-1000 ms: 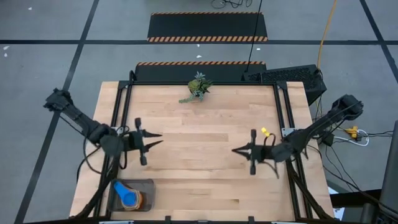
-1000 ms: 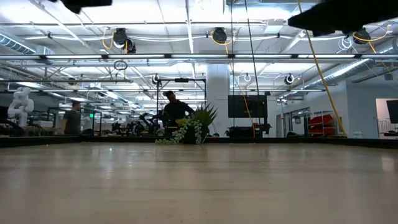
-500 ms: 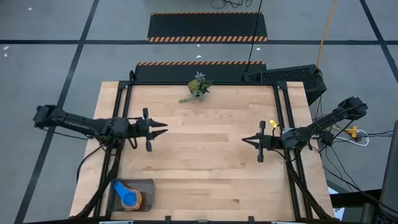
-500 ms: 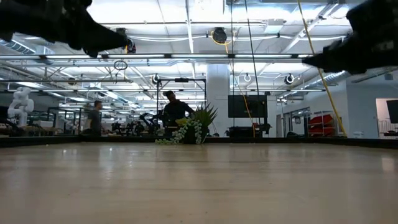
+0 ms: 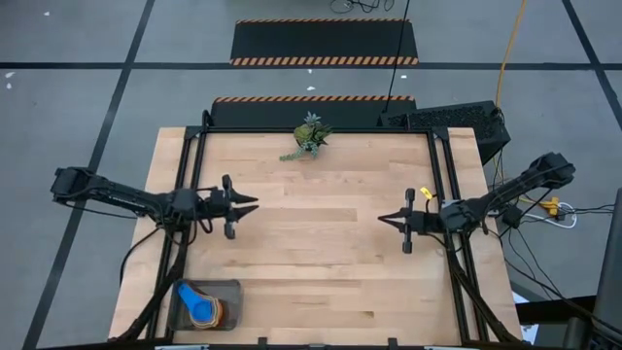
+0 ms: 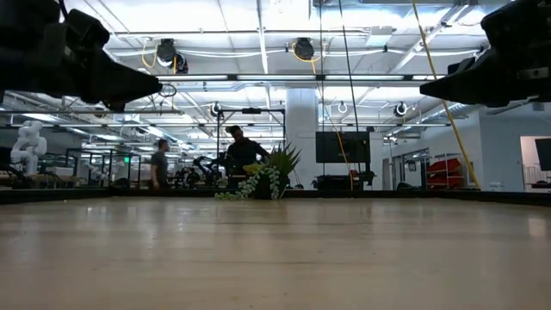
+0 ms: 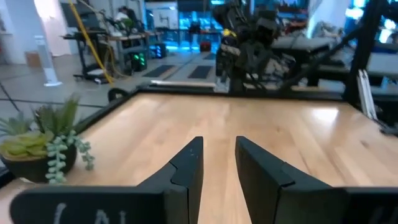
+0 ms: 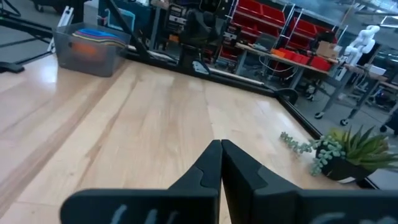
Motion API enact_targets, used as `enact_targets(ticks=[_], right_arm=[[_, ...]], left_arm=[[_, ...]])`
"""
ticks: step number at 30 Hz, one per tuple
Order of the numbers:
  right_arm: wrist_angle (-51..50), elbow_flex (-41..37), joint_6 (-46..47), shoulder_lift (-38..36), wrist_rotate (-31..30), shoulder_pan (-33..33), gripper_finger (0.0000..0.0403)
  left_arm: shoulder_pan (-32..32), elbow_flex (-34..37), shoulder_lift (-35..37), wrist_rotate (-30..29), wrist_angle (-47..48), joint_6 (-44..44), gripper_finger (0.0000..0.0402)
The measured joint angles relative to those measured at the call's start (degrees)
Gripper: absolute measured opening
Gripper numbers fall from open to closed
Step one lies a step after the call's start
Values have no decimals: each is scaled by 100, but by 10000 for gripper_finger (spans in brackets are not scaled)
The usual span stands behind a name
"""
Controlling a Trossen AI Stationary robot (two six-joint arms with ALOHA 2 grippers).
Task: Nest measuring cups in basket
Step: Return to Home Position
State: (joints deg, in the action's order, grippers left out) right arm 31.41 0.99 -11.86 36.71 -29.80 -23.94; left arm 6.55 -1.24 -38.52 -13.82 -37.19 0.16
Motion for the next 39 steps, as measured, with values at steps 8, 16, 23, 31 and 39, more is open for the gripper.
enact_targets(ticks=[8,16,23,31,39], right_arm=[[-84,-8,-73,-7,143,-1,0],[-263,-13,123,-69,739,-4,0],[-1034,-13,343,-672,423,-2,0],[-1389,-13,-50,-1553,301,-2,0],[-1959,-13,-131,-2408,251,-2,0]], left_arm=[[0,68,0,201,93,115,97],[0,68,46,244,236,214,97],[-4,66,738,412,1007,224,38],[-4,66,1827,483,1909,228,4],[-4,65,2801,459,2883,230,4]])
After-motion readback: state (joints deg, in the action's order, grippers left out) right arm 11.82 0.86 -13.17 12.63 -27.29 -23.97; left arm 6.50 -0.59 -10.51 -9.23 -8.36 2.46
